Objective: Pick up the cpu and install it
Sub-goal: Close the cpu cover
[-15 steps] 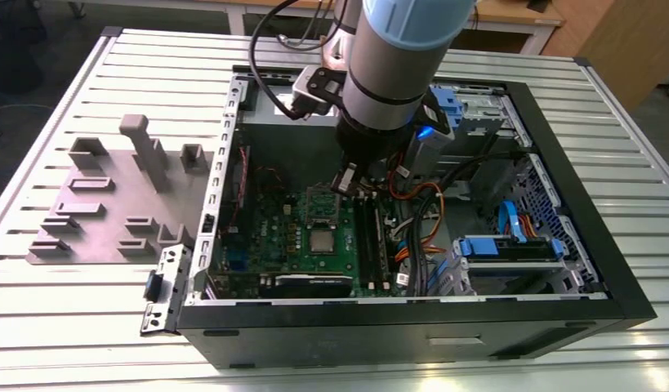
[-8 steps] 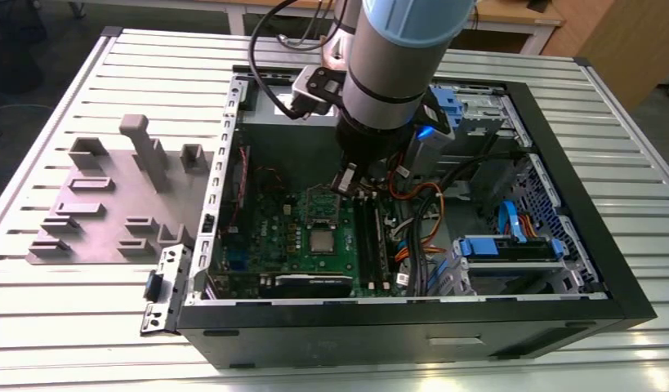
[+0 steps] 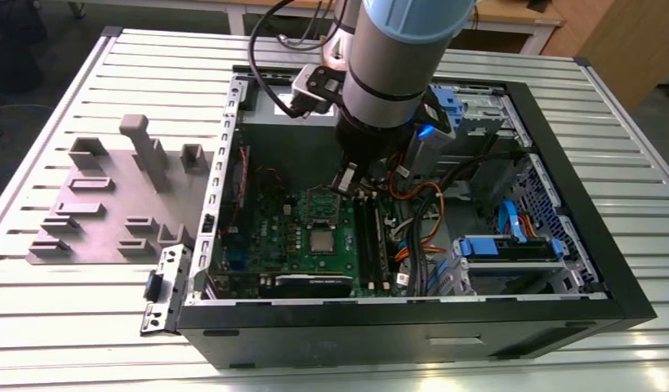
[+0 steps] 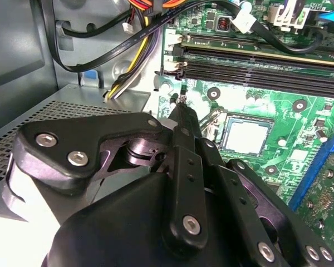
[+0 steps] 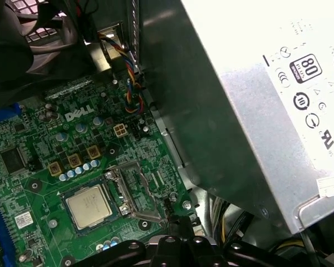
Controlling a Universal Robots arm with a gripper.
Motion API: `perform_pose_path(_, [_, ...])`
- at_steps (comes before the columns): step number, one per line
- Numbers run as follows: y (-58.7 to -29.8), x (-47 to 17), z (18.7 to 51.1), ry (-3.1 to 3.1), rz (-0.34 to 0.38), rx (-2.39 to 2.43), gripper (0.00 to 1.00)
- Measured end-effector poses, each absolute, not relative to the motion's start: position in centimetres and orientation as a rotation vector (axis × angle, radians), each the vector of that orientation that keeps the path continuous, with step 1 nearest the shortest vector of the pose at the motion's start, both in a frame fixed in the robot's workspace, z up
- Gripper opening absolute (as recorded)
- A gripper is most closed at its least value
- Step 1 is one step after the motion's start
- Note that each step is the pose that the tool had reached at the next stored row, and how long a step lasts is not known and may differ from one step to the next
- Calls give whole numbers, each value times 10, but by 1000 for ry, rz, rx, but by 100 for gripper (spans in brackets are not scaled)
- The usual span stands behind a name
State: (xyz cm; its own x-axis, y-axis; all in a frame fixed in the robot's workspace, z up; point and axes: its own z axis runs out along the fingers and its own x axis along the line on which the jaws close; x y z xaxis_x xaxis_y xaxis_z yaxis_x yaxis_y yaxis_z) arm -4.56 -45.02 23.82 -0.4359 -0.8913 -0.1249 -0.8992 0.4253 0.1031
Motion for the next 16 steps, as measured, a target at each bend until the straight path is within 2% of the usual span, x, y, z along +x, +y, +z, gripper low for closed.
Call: perform_pose_path(16, [-451, -46, 243, 2611, 232, -1641, 11])
